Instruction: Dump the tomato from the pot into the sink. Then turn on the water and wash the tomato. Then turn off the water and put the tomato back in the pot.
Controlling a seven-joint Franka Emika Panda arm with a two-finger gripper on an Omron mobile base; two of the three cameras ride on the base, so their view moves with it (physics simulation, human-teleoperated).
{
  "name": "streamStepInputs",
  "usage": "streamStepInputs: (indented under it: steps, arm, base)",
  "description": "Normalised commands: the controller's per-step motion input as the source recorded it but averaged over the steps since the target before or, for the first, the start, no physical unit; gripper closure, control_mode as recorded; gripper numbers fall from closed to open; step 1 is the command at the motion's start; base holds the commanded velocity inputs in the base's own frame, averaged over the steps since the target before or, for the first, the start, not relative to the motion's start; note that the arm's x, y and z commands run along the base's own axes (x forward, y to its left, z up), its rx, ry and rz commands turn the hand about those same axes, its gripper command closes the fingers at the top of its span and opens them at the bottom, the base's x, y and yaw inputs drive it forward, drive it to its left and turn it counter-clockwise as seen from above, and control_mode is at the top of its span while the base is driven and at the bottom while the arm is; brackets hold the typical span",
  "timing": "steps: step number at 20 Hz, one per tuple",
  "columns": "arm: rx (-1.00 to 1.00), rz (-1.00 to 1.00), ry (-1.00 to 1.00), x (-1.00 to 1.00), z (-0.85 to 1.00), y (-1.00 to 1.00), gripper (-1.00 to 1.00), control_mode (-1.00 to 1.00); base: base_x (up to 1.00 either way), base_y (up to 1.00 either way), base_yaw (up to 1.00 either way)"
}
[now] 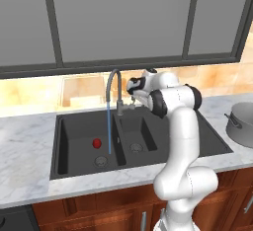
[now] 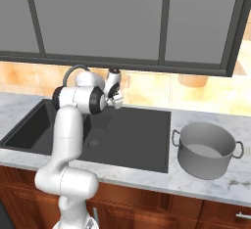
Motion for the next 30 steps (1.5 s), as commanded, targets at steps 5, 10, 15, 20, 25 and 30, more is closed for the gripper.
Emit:
streamStepInputs:
  steps: [5,10,15,20,25,30]
  arm:
    - [0.12,0.0,-0.1,0.0,0.73,0.0,-1.0,-1.0]
    - [0.06,0.0,-0.14,-0.01,0.77,-0.02,-1.0,-1.0]
    - [-0.04,-0.01,0.02,-0.16,0.05,-0.42,-1.0,-1.0]
    - [-0.11,0.0,0.11,-0.07,-0.28,-0.44,-1.0,-1.0]
    - [-0.02,0.0,0.08,-0.12,-0.55,-0.23,-1.0,-1.0]
    - [0.0,0.0,0.01,-0.19,-0.6,-0.11,-1.0,-1.0]
  base:
    - [0.0,0.0,0.0]
    - [0.0,0.0,0.0]
    - [0.0,0.0,0.0]
    - [0.0,0.0,0.0]
    - [0.0,0.0,0.0]
    - [0.0,0.0,0.0]
